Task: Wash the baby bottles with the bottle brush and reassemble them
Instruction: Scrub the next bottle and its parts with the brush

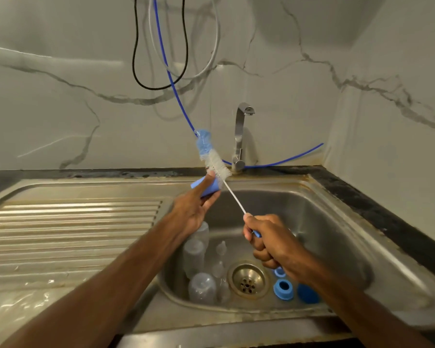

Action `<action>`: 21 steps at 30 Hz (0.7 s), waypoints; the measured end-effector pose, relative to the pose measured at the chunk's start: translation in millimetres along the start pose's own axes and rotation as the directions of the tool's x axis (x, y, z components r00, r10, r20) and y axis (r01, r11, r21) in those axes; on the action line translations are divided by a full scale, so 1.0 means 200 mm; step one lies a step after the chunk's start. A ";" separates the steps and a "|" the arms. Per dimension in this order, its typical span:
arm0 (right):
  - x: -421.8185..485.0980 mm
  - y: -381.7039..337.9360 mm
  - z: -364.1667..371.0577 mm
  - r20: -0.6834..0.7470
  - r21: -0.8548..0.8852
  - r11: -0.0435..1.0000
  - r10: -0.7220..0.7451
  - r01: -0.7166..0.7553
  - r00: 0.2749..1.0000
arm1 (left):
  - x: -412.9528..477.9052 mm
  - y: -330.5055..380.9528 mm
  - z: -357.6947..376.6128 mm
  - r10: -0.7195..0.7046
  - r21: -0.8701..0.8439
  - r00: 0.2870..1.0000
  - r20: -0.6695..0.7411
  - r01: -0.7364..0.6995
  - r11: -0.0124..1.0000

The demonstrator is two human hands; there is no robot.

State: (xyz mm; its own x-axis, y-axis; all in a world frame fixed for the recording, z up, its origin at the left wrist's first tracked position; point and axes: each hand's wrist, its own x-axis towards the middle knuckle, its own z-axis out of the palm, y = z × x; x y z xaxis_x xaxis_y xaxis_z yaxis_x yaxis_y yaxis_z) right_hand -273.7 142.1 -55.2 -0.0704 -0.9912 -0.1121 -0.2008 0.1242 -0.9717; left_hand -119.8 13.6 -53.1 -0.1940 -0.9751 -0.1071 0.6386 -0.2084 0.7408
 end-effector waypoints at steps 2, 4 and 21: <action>0.01 0.00 0.00 -0.003 0.023 1.000 0.004 -0.004 1.000 | -0.02 -0.02 0.04 -0.019 -0.008 1.000 0.017 0.019 1.000; 0.01 0.00 0.00 0.021 0.049 0.999 0.011 -0.012 1.000 | -0.01 -0.01 0.05 0.025 0.010 1.000 -0.017 -0.025 1.000; -0.05 -0.02 0.01 0.128 0.039 0.999 -0.005 0.000 0.992 | -0.03 0.01 0.00 0.143 0.008 0.981 -0.131 -0.143 0.990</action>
State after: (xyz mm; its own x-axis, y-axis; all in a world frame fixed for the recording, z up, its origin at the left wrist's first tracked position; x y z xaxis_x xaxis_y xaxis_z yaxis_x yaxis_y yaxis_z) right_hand -270.9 150.9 -49.7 0.0561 -0.9896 -0.1327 -0.1624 0.1221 -0.9791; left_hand -117.6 19.6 -50.0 -0.0019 -0.9963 -0.0863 0.6540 -0.0665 0.7536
